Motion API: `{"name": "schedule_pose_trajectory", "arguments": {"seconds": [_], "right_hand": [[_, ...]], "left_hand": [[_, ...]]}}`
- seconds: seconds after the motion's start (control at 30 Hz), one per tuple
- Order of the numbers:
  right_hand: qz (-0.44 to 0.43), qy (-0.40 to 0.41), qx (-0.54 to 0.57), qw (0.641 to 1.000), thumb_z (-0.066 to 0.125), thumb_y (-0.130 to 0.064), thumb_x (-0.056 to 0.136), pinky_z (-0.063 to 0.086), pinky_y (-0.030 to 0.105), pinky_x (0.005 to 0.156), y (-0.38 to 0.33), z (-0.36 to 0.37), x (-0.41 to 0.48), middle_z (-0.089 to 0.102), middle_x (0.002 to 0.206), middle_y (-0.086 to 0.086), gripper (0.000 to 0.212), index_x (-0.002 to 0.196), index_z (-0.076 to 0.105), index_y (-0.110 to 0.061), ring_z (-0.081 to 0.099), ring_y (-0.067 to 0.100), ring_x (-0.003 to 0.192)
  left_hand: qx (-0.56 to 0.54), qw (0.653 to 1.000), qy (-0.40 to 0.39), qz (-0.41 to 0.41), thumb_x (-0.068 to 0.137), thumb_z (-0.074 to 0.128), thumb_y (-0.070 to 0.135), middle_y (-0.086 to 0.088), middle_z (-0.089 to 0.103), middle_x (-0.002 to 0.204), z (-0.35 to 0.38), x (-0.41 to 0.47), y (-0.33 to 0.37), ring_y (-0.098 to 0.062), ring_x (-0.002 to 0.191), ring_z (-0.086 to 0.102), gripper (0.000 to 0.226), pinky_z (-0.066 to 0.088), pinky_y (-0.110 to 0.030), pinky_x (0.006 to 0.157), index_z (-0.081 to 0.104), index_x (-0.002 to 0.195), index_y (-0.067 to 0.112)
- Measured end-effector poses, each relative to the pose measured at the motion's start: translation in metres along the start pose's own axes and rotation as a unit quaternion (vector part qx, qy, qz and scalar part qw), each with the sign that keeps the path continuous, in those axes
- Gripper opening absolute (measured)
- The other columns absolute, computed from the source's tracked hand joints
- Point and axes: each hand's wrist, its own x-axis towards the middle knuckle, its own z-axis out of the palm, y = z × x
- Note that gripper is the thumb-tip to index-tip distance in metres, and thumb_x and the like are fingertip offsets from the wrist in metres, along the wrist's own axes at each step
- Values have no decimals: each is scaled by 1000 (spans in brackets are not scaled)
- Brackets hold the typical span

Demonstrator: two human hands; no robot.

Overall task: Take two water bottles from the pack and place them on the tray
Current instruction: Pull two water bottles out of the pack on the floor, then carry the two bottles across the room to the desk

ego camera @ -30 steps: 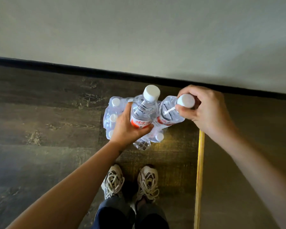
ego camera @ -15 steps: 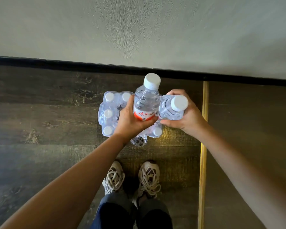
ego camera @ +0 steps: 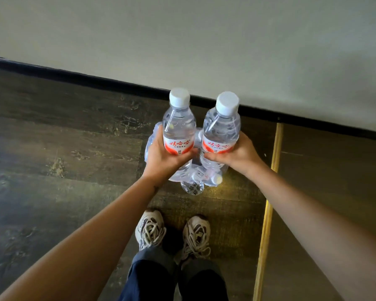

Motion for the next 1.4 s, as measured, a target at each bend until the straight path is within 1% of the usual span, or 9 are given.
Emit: {"name": "schedule_pose_trajectory", "arguments": {"seconds": [0.1,0.23,0.4,0.53,0.77,0.93,1.1,1.33,1.4], "right_hand": [[-39,-34,-6,999,86,-26,50,50,30,91,-46,9,-8,63,105,-10,67,109,54,-23,62,11,100],[-105,-89,-28,990,85,-38,49,53,41,93,-123,29,-26,68,113,2,70,111,58,-19,65,16,103],[-179,-158,-51,970,76,-55,46,53,14,75,-233,55,-67,69,85,-23,47,87,60,-41,66,-4,85],[-245,-203,-58,946,77,-53,54,53,32,87,-328,79,-117,68,97,-10,42,89,58,-40,67,10,90],[-361,-327,-65,871,68,-46,60,53,22,80,-498,151,-226,64,103,-12,48,104,52,-37,65,10,94],[-407,-417,-67,810,67,-45,60,54,18,72,-596,247,-307,65,95,-16,37,94,54,-39,67,9,87],[-419,-510,-45,750,69,-37,61,57,21,68,-670,377,-388,74,79,-16,27,88,63,-35,71,11,81],[-416,-600,-22,683,71,-39,49,57,28,72,-760,575,-488,68,91,7,56,99,57,-18,68,21,82],[-423,-607,-21,672,68,-46,43,56,20,62,-790,623,-505,67,89,5,69,103,55,-15,69,12,74]], "left_hand": [[-34,998,45,10,58,85,32,-3,69,108,-33,-12,27,-12,99,67,70,55,-36,89,51,117,18],[-60,992,102,41,59,84,31,-3,69,109,-85,-39,75,-11,97,68,71,57,-31,84,50,119,18],[-79,975,187,94,59,85,33,-5,70,103,-160,-96,150,-15,93,70,69,58,-29,80,53,116,16],[-93,947,285,117,57,85,31,-6,72,95,-230,-171,215,-18,86,71,60,59,-31,76,57,108,14],[-97,882,433,157,46,82,48,-5,74,81,-361,-350,313,-18,76,73,65,58,-25,63,63,96,10],[-149,818,525,182,33,82,62,3,75,71,-449,-467,338,-17,69,72,75,57,-24,60,64,89,15],[-186,754,598,197,47,76,39,-1,72,65,-543,-573,326,-21,62,69,41,58,-35,63,66,80,17],[-216,701,633,249,52,77,18,-4,70,60,-709,-683,306,-18,52,68,30,57,-28,50,64,78,14],[-209,705,624,264,39,85,26,-3,70,61,-764,-698,310,-17,52,67,50,57,-28,50,61,81,13]]}}
